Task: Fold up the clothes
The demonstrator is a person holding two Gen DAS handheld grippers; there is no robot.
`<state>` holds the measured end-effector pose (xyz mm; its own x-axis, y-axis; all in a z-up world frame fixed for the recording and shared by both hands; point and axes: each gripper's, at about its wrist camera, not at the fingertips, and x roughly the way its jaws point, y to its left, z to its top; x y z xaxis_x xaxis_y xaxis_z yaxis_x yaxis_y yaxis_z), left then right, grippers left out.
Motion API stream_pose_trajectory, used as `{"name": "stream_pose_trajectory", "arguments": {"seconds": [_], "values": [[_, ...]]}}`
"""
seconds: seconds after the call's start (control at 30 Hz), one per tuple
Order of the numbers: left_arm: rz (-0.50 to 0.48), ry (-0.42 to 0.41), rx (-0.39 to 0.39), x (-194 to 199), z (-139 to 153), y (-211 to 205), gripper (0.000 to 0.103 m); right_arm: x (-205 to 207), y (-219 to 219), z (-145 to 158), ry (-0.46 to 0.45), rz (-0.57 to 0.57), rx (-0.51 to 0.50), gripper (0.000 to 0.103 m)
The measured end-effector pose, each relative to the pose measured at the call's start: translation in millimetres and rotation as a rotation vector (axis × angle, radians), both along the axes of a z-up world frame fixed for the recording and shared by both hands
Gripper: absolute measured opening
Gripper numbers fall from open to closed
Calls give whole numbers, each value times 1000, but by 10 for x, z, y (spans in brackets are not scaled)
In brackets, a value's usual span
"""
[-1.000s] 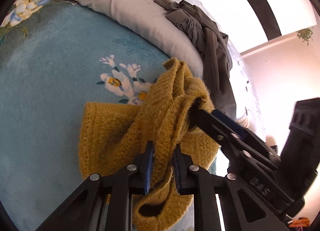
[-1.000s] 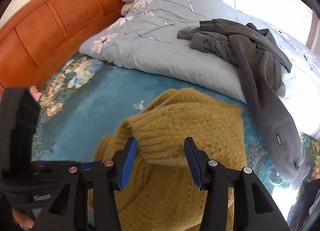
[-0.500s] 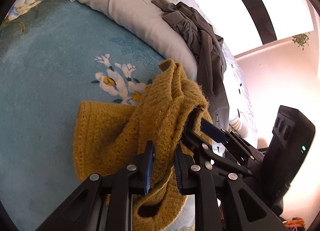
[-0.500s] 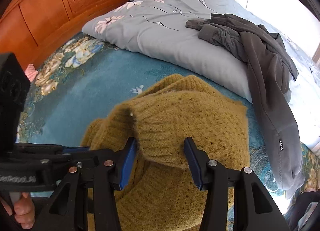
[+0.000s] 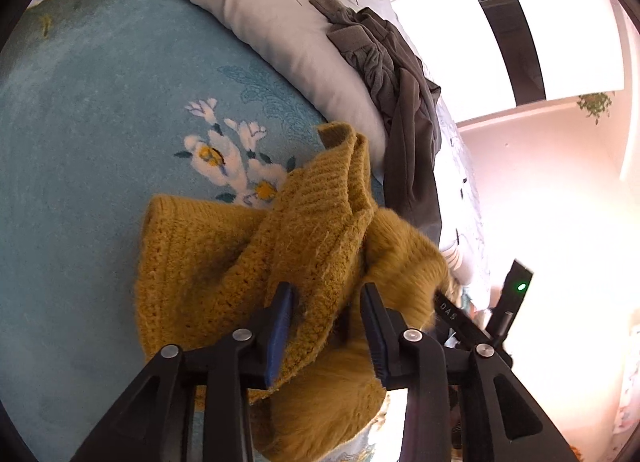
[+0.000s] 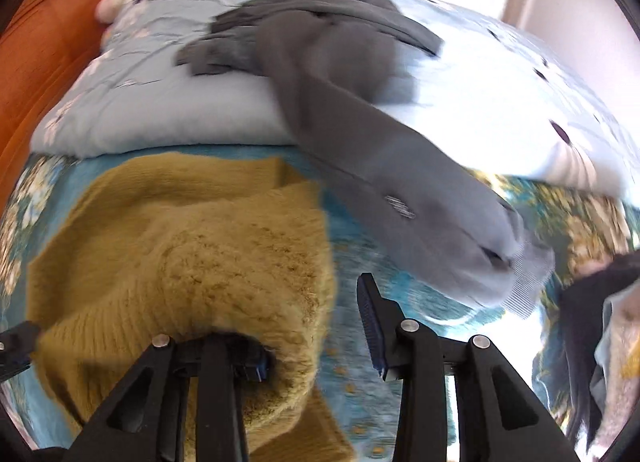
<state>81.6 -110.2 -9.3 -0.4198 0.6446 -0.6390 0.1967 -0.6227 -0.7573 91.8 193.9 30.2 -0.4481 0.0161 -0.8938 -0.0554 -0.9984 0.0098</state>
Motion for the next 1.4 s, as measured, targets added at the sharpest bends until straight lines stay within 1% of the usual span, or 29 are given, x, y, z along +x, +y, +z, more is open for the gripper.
{"name": "stream_pose_trajectory", "arguments": {"seconds": [0.03,0.13,0.2,0.23,0.27,0.3,0.4,0.43,0.47,0.57,0.6,0.7,0.83,0.93,1.0,1.07,1.13,1.2,1.23,1.3,1.4], "values": [[10,-8,-1,-7,-16,-9,41,12,118,-27,-10,-30,-8,38],[-12,-44,-68,-85,-61,76,41,65,357,-84,-26,-75,-23,38],[-49,-52,-139,-135,-58,188,41,101,438,-94,-25,-79,-42,38],[-66,-57,-183,-159,-51,251,39,112,451,-84,-19,-74,-55,38],[-74,-59,-211,-174,-57,287,39,117,457,-66,-11,-70,-65,37],[-69,-60,-227,-176,-56,293,38,116,461,-42,-2,-66,-81,32],[-27,-51,-252,-143,-31,255,19,96,459,69,28,-54,-132,23],[-8,-47,-257,-126,-18,233,14,98,450,126,43,-46,-139,22],[10,-43,-262,-109,-5,211,14,94,439,182,58,-39,-145,20],[68,3,-249,-17,116,150,12,28,397,352,102,-22,-163,16],[90,23,-244,14,186,120,12,15,395,420,119,-20,-166,13],[131,99,-239,91,451,32,12,-10,418,683,184,-21,-180,11],[168,225,-284,244,983,-143,12,-46,463,1182,305,4,-196,11],[210,310,-284,441,1357,-338,12,-31,479,1639,420,38,-209,11],[227,369,-279,602,1563,-448,12,17,500,1914,494,57,-224,11],[239,421,-293,787,1696,-509,12,115,527,2143,552,74,-246,11],[255,444,-312,995,1753,-600,12,228,557,2295,589,92,-273,11],[280,442,-320,1201,1728,-708,12,337,565,2372,611,113,-288,11],[297,436,-321,1314,1696,-772,12,384,557,2390,614,130,-288,11],[382,421,-327,1469,1669,-869,12,476,538,2423,619,164,-289,11],[411,400,-337,1669,1633,-955,12,548,451,2456,614,212,-305,11]]}}
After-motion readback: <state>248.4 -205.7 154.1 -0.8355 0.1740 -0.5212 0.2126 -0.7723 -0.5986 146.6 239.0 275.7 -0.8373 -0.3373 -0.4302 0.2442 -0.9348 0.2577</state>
